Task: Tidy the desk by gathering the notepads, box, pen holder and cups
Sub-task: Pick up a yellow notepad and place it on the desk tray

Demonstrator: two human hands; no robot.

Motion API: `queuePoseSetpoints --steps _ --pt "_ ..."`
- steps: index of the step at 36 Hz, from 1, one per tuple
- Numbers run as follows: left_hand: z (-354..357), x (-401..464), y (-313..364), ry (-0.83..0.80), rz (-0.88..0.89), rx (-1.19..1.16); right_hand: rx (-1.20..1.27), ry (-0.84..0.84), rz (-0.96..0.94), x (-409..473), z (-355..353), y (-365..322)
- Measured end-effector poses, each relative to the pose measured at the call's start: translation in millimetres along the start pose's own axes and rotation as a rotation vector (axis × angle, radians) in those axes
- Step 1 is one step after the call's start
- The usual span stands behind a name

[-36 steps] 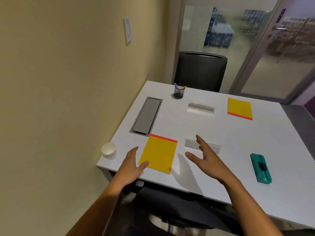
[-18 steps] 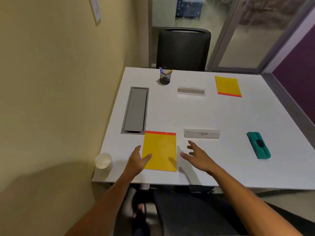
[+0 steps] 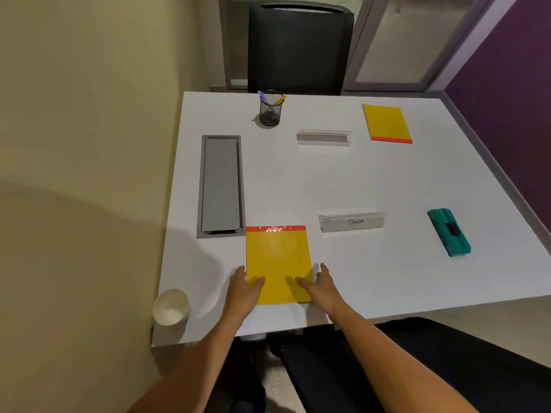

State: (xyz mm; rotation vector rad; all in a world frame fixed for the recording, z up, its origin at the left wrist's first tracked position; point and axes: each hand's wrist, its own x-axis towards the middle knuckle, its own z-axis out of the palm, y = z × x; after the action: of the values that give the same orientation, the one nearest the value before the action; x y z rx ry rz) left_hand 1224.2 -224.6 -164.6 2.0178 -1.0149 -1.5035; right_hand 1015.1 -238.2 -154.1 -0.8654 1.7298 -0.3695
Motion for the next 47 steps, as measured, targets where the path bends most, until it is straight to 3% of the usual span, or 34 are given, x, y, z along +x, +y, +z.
queuePoseSetpoints --steps 4,7,16,20,24,32,36,47 --pt "5.4 7.2 -1.3 0.020 -0.007 -0.021 -0.036 0.007 0.010 5.1 12.4 2.8" --pt "3.9 13.0 -2.0 0.006 -0.105 -0.074 -0.064 -0.012 0.045 6.8 11.2 3.4" --pt "-2.0 2.7 0.0 -0.086 -0.126 -0.195 0.130 -0.126 0.221 -3.7 -2.6 0.8" --pt "-1.3 -10.0 4.9 -0.011 -0.095 -0.184 -0.086 -0.075 0.208 -14.5 -6.5 -4.2" --pt "-2.9 -25.6 10.8 -0.026 -0.018 -0.202 0.179 -0.162 0.194 -21.2 -8.8 -5.0" --pt "-22.0 -58.7 28.0 -0.009 0.152 -0.309 0.139 -0.094 0.052 -35.1 -24.2 -18.4" --pt "-27.5 -74.1 42.2 -0.037 0.190 -0.321 0.245 -0.195 -0.029 -37.2 -34.9 -30.4" --pt "-82.7 -104.5 93.2 -0.114 0.347 -0.552 0.125 -0.254 -0.431 -60.2 -72.1 -79.4"
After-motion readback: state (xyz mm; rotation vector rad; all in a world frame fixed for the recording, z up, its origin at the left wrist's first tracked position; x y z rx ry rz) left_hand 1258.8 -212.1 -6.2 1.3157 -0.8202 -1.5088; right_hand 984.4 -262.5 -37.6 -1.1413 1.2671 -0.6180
